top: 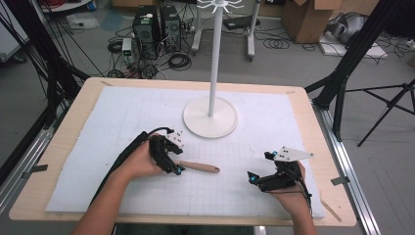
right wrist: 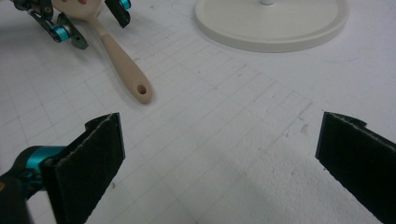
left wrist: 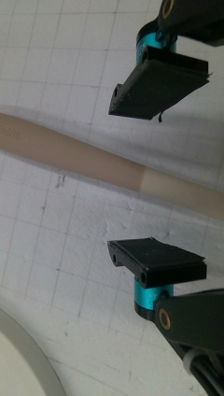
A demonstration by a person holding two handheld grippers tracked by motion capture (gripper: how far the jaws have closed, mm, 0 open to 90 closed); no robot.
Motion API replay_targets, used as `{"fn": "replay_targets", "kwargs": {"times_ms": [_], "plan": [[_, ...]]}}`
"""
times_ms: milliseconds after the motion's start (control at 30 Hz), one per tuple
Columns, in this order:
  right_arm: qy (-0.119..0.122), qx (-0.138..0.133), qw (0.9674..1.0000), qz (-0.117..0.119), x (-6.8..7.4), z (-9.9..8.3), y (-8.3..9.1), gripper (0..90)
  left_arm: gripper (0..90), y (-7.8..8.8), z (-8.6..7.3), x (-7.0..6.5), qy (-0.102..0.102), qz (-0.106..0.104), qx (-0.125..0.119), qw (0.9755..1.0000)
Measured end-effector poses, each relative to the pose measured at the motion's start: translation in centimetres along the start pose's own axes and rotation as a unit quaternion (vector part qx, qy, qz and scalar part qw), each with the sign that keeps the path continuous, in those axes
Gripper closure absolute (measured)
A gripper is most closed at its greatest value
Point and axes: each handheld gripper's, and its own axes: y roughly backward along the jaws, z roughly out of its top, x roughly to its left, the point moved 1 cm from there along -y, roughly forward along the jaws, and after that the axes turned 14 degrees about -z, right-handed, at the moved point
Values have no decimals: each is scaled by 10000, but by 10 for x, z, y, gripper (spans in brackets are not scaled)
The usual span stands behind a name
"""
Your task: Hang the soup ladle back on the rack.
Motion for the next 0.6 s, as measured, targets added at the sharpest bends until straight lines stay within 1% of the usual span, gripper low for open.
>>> {"fn": "replay_targets", "kwargs": {"times_ms": [133,167,400,433,467,500,600], "plan": [[7,13,10000,7,0,0,-1,3,384,-2,2,0,14,-75,27,10000],[8,17,10000,-1,0,0,0,4,395,-3,3,0,-7,-90,88,9999],[15,34,10000,-25,0,-1,-1,4,472,-5,3,1,50,-123,197,9997],[31,74,10000,-34,0,-2,-2,3,484,-5,3,2,25,-136,312,9994],[32,95,9999,-38,0,-2,-3,4,491,-6,3,2,58,-120,326,9994],[28,114,9999,-27,1,-3,-4,4,496,-6,2,2,31,-133,393,9991],[25,117,9999,-28,1,-3,-4,4,520,-5,3,2,67,-138,431,9990]]}}
